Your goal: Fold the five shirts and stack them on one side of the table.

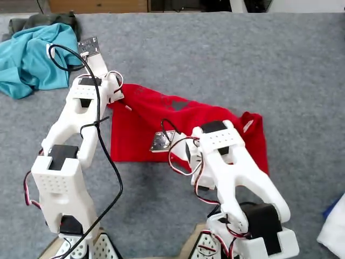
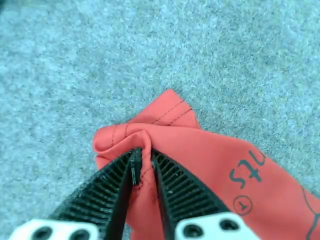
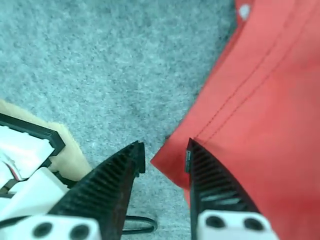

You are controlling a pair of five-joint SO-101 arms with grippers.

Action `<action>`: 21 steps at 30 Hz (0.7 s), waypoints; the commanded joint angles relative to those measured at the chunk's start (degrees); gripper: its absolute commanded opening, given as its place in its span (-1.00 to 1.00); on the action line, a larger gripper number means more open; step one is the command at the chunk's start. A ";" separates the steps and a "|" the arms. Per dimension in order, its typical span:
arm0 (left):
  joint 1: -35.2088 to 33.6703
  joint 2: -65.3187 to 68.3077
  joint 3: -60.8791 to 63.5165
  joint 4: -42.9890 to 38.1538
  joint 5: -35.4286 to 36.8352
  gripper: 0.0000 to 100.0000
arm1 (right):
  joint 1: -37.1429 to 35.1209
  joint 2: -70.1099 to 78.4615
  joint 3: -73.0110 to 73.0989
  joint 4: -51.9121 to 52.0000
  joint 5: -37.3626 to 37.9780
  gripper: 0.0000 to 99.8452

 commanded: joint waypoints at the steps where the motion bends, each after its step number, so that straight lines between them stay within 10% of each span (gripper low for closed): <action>1: 0.44 -1.01 -1.23 0.62 -0.26 -0.96 | 0.92 -2.51 0.13 -0.62 -0.88 -0.69; 21: 0.44 -1.01 -1.23 0.70 -0.26 -0.96 | 5.58 -2.07 0.84 -2.55 -5.89 -0.56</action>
